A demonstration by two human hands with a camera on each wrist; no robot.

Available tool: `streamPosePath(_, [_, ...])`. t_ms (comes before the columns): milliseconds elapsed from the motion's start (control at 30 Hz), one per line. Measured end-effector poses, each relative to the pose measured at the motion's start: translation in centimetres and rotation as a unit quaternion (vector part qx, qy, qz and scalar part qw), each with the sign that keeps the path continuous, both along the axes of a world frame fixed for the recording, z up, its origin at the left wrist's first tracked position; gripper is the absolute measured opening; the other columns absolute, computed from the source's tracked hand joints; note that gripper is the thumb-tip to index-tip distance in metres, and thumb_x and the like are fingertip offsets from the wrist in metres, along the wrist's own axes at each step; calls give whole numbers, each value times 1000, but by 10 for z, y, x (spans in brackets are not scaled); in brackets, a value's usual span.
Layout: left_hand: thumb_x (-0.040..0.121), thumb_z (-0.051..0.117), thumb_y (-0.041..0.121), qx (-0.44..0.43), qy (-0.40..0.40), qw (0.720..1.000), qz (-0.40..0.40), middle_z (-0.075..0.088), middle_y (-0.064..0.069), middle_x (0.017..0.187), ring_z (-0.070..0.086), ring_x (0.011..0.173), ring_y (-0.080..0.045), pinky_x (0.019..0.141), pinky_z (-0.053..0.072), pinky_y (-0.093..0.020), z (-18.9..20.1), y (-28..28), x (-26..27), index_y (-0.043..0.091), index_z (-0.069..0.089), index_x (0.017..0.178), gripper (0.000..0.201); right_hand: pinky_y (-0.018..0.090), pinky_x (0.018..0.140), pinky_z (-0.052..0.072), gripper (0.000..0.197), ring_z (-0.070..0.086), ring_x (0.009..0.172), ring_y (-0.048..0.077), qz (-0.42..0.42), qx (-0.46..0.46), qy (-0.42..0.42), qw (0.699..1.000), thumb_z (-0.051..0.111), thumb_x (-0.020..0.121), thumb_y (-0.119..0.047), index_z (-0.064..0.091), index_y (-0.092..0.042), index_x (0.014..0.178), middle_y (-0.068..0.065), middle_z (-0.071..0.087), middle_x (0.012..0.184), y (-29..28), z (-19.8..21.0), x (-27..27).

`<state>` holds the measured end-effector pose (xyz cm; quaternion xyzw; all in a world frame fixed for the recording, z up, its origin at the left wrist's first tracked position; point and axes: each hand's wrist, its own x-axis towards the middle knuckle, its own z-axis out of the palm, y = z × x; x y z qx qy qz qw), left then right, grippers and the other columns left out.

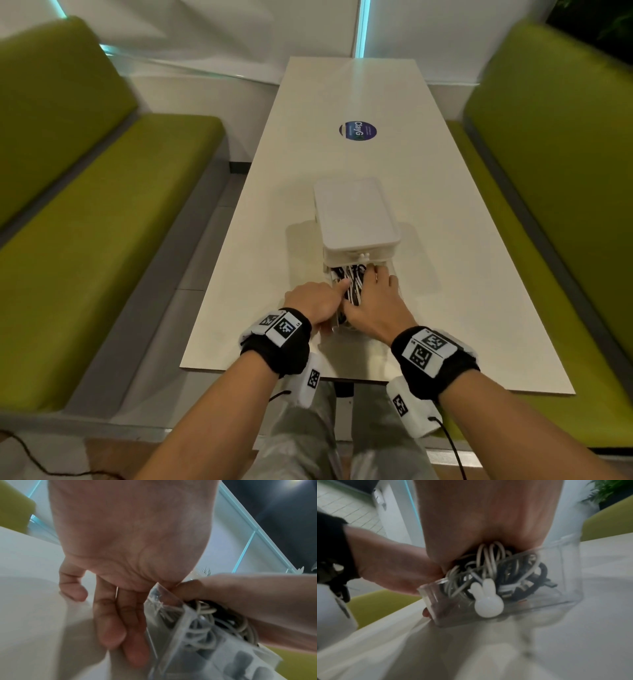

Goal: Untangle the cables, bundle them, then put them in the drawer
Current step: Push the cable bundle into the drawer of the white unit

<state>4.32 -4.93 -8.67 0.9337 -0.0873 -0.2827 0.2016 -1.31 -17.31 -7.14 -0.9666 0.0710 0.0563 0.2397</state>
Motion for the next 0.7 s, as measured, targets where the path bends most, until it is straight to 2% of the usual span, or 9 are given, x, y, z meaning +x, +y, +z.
streamPosePath(67, [93, 11, 66, 1, 5, 1000, -10, 74, -5, 80, 66, 93, -28, 102, 41, -47, 6, -1, -2, 16, 66, 65, 79, 40, 107, 34, 68, 39, 120, 33, 38, 26, -39, 998, 57, 84, -46, 34, -10, 137, 13, 41, 130, -7, 4, -6])
streamPosePath(133, [102, 17, 49, 22, 2, 999, -33, 73, -8, 91, 64, 99, -29, 102, 41, -48, 14, -3, -4, 15, 71, 99, 64, 36, 107, 37, 74, 43, 122, 29, 79, -1, -66, 995, 60, 82, -50, 34, -12, 140, 10, 43, 133, -12, 2, -16])
streamPosePath(167, [103, 18, 46, 30, -5, 999, -38, 71, -11, 98, 63, 102, -31, 102, 40, -49, 17, -4, -5, 16, 67, 107, 59, 36, 109, 38, 78, 43, 125, 28, 88, -36, -71, 993, 57, 84, -53, 31, -10, 144, 11, 42, 138, -12, 1, -21])
streamPosePath(267, [99, 13, 58, 26, 6, 999, -18, 70, -14, 99, 63, 99, -32, 101, 41, -49, 15, -1, -4, 18, 58, 74, 65, 39, 108, 40, 81, 40, 131, 31, 86, -115, -42, 989, 40, 94, -54, 18, 2, 149, 20, 34, 148, -7, -6, -27])
streamPosePath(333, [101, 15, 54, 14, -11, 999, -36, 69, -14, 91, 64, 94, -33, 95, 45, -45, 20, 1, -9, 13, 59, 75, 65, 40, 109, 39, 80, 38, 133, 34, 82, -109, -10, 991, 36, 97, -50, 12, 4, 151, 23, 30, 151, -6, -8, -21])
streamPosePath(467, [102, 39, 35, -14, -206, 978, -29, 55, -11, 111, 56, 101, -30, 82, 42, -35, 33, 4, -32, 8, 57, 111, 34, 38, 120, 19, 84, 18, 147, 31, 59, -16, 57, 997, 36, 97, -51, 1, 1, 153, 20, 11, 160, -10, -4, -6])
streamPosePath(533, [97, 50, 24, -55, -269, 961, -39, 47, -7, 128, 50, 113, -25, 89, 42, -32, 33, 3, -40, 10, 49, 129, 34, 38, 119, 22, 92, 19, 146, 28, 49, 59, 71, 995, 47, 90, -55, 3, -7, 154, 13, 15, 159, -13, -2, -4])
streamPosePath(600, [94, 53, 17, -89, -295, 949, -59, 45, -3, 137, 47, 117, -22, 94, 41, -30, 32, 1, -42, 14, 44, 137, 44, 41, 117, 28, 99, 23, 144, 25, 56, 108, 72, 990, 60, 81, -55, 5, -15, 153, 7, 18, 157, -14, 0, -5])
streamPosePath(700, [97, 47, 17, -63, -305, 943, -119, 60, -1, 124, 48, 113, -22, 93, 39, -29, 25, -1, -41, 16, 50, 134, 37, 44, 110, 38, 79, 35, 136, 26, 78, 154, 73, 982, 68, 76, -34, 27, -24, 143, 6, 35, 141, -23, 4, -5])
